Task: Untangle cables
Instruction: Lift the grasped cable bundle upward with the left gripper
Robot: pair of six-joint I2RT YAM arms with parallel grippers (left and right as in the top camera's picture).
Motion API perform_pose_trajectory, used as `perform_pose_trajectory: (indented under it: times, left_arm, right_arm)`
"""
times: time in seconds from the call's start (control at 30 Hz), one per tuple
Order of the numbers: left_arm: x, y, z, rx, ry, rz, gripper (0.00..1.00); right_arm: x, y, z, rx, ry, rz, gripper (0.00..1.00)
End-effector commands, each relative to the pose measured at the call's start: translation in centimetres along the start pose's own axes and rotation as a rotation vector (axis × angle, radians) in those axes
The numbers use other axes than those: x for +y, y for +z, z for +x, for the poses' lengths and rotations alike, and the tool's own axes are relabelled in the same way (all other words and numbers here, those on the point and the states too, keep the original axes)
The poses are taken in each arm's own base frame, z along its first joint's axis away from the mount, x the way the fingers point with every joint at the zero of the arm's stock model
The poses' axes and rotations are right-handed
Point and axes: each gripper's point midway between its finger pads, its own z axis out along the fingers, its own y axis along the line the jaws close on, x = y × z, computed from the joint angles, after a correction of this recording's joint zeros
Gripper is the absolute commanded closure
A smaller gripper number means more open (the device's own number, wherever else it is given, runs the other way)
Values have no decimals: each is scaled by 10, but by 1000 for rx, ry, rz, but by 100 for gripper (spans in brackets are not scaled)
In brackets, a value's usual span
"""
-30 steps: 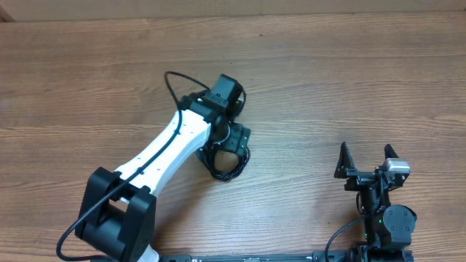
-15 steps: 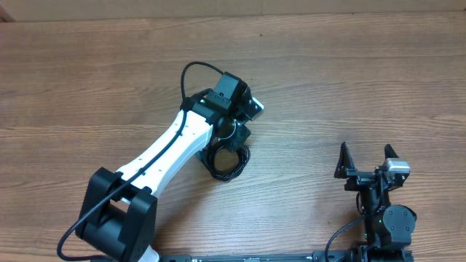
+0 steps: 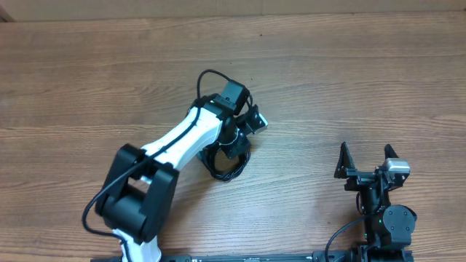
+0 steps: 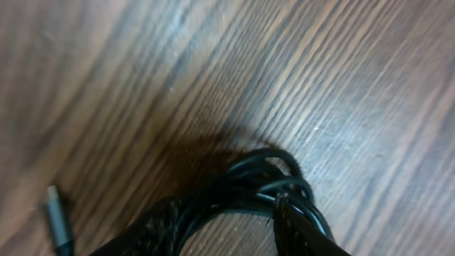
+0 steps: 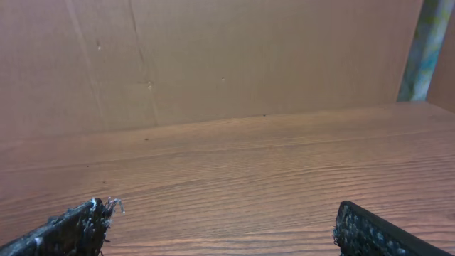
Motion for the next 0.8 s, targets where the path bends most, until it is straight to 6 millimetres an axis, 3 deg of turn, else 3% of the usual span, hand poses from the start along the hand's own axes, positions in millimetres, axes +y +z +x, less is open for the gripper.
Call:
perform_pose_trajectory:
  times: [0.0, 0.07, 0.17, 0.33, 0.4, 0.47, 0.57, 0.77]
  left_arm:
    - [-2, 16, 9, 42, 22, 24, 58]
    - [-2, 22, 12, 57, 19, 32, 64]
    - [-3, 28, 16, 72, 15, 40, 82]
    - [-3, 28, 16, 73, 14, 41, 85]
    - [-3, 28, 16, 73, 13, 41, 91]
    - [-3, 28, 15, 71, 6, 43, 91]
    - [-3, 28, 16, 72, 7, 43, 77]
    - [-4, 28, 16, 74, 7, 43, 76]
  right_arm:
    - [1, 0, 3, 1, -2, -8, 0]
    - [1, 0, 3, 1, -2, -8, 0]
    - [1, 0, 3, 1, -2, -8, 0]
    - [1, 0, 3, 1, -2, -8, 0]
    - [1, 0, 3, 1, -2, -8, 0]
    - [1, 0, 3, 1, -2, -8, 0]
    - [1, 0, 3, 1, -2, -8, 0]
    - [1, 0, 3, 1, -2, -8, 0]
